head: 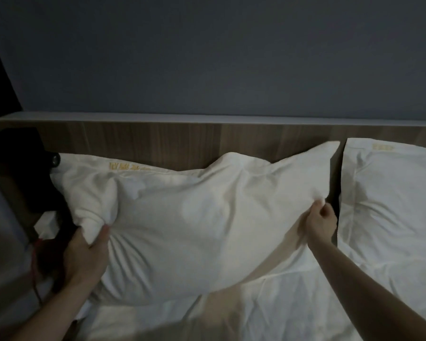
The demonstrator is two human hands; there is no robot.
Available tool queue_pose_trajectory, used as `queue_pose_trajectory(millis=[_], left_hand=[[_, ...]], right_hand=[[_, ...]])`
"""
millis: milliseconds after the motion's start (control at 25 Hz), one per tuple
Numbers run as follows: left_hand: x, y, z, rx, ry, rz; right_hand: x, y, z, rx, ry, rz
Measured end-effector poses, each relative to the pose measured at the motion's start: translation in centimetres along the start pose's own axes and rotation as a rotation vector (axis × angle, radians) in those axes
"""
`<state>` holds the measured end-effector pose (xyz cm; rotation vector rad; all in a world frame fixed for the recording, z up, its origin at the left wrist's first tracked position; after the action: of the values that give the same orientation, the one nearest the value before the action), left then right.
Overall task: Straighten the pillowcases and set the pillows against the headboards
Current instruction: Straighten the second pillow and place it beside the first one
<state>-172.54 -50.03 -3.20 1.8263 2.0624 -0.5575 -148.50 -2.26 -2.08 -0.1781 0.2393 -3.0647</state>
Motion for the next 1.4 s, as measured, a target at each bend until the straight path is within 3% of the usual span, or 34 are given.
queue_pose_trajectory(millis=[120, 320, 520, 600, 680, 760, 960, 1160, 1240, 1400], left_hand=[[0.3, 0.2, 0.3, -0.012, -0.024, 0.026], [-0.3, -0.1, -1.8, -0.012, -0.228, 0.211], [-2.2, 1.2, -6.1, 0.281, -0.287, -0.148], [-2.1, 1.2, -9.4, 0.468, -0.368, -0.159], [-1.3, 0.1, -12.9, 0.646, -0.460, -0.118], [-0.5, -2.0, -15.4, 0.703, -0.588, -0.039], [0.1, -5.5, -16.8, 0.671, -1.030, 0.189], [0.2, -6.4, -16.7, 0.700, -1.188, 0.205], [-0.6, -6.9, -17.3, 0.747, -1.075, 0.086], [-3.2, -7.6, -18.8, 0.668, -0.833, -0.172]], right_hand=[[0.7, -0.7, 0.6, -0.068, 0.005, -0.030], [-1.1, -3.1, -5.2, 0.117, 0.407, 0.140], [-1.0, -5.0, -3.5, -0.032, 0.188, 0.098], [0.3, -4.5, 0.3, -0.191, 0.147, 0.109], [2.6, -3.8, 4.1, -0.386, 0.221, 0.211], [5.3, -3.6, 6.5, -0.512, 0.405, 0.384], [9.2, -3.3, 8.3, -0.362, 0.851, 0.655], [10.1, -2.7, 8.5, -0.394, 1.133, 0.837], [10.1, -2.4, 8.9, -0.428, 1.082, 0.773], [11.7, -1.9, 11.0, -0.483, 0.596, 0.490]])
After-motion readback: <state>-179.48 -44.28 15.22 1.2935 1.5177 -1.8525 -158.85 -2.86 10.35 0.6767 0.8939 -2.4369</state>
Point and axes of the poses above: each hand's wrist, its own y-axis away from the middle knuckle, its own x-axis out of the palm, z = x × y, the point moved 2 cm from there along -y, towards the middle knuckle, and after that the axes turned 12 degrees about -y, right-handed, at the moved point
